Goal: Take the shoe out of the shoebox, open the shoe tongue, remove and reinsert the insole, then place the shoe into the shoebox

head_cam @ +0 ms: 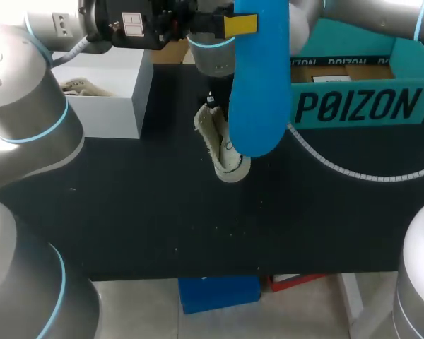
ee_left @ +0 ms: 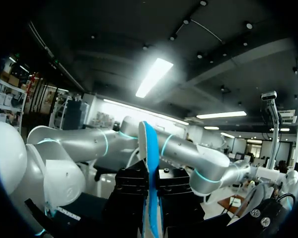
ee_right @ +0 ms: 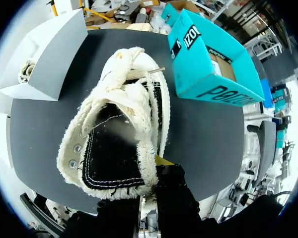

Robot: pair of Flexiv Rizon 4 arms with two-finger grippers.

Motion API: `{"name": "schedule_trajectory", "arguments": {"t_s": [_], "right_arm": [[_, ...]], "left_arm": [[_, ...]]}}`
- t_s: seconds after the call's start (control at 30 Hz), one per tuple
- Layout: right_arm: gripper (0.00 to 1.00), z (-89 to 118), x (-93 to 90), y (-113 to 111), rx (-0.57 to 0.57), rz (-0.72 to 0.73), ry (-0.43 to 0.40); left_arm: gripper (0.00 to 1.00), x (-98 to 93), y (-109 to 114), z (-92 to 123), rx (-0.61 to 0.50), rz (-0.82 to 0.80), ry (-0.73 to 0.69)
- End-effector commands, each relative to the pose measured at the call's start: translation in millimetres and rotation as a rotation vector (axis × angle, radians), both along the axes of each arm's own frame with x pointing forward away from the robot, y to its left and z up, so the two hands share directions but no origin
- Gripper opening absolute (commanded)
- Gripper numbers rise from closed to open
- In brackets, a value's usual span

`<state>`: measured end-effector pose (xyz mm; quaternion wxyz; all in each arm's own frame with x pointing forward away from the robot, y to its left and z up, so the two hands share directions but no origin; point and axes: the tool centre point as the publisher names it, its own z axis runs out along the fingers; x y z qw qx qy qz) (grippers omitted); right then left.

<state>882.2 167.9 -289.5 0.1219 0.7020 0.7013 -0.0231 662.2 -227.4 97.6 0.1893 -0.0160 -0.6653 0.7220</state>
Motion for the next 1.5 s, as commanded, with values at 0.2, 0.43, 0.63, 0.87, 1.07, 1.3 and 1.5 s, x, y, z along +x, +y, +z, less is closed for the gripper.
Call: {"name": "schedule_trajectory", "arguments": {"t_s": [0.2, 0.43, 0.63, 0.87, 1.07, 1.3, 1.5], "right_arm": [[0.0, -34.8, 0.2, 22.8, -0.055, 0.032, 0.03], [0.0, -54.0, -1.5, 23.0, -0.077, -0.001, 0.064], [0.0, -70.0, -1.8, 21.9, -0.083, -0.047, 0.089], [0.0, -81.9, -4.4, 21.5, -0.081, -0.095, 0.106], [0.0, -91.2, -8.3, 16.1, -0.09, -0.146, 0.114], [1.0, -63.9, -15.6, 5.5, 0.102, -0.22, 0.009], [1.0, -11.8, -20.1, 2.5, 0.405, -0.175, -0.076]], "left_arm": [[0.0, -0.5, -1.7, -0.8, 0.0, 0.003, 0.0], [0.0, -0.5, -1.7, -0.8, 0.0, 0.003, 0.0], [0.0, -0.5, -1.7, -0.8, 0.0, 0.003, 0.0], [0.0, -0.5, -1.7, -0.8, 0.0, 0.003, 0.0], [0.0, -0.5, -1.7, -0.8, 0.0, 0.003, 0.0], [0.0, -0.5, -1.7, -0.8, 0.0, 0.003, 0.0], [0.0, -0.5, -1.7, -0.8, 0.0, 0.003, 0.0]]}}
